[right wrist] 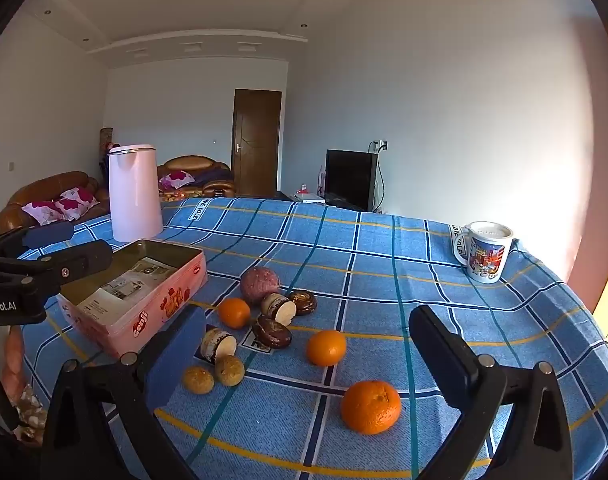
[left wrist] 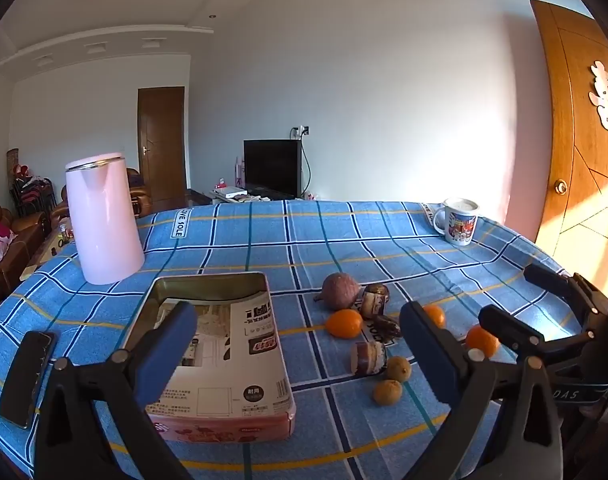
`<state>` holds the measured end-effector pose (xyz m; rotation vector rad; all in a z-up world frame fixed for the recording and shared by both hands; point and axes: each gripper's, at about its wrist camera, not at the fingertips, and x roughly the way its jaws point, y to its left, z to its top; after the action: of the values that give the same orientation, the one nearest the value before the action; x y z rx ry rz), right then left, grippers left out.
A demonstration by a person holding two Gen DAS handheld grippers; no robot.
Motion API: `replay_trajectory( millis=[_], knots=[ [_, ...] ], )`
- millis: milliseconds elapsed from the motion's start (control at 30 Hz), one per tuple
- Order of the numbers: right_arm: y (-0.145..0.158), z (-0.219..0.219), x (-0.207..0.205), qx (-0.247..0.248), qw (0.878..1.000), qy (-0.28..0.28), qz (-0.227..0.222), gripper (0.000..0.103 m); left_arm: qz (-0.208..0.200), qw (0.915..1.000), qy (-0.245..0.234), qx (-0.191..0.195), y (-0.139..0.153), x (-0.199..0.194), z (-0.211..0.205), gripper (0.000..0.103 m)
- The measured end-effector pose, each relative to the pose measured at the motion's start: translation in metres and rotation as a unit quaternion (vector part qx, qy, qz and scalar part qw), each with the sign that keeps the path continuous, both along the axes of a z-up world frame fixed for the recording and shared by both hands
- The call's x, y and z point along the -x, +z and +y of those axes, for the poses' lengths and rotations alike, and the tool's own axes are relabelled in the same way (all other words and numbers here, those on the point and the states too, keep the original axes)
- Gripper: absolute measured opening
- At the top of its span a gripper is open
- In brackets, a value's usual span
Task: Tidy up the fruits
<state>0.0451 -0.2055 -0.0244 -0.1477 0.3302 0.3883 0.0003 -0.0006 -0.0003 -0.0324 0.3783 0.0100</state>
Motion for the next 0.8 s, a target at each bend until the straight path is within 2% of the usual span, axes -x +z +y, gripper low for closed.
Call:
replay_trajectory(
  millis=[133, 200, 800],
  knots=[
    [-0.0031, 0.0010, -0.0002, -0.001, 1.000, 0.001, 0.009, 0.102, 0.008, 0.9999, -0.002, -0.011, -0.0035, -0.0014, -0.0096, 0.103],
    [-0.0047, 0.0016, 0.0002, -0.001, 1.000, 0.002, 0.013, 0.102, 0.009, 0.9999, -0.003, 0.008, -0.0055, -0.0027, -0.0025, 0.103],
    [-0.0081, -0.0013, 0.0024, -0.013, 1.000, -0.002, 0.019, 0.102, 0.014, 0.9999, -0.003, 0.004, -0.0086, -0.0034, -0.0083, 0.103]
  ],
)
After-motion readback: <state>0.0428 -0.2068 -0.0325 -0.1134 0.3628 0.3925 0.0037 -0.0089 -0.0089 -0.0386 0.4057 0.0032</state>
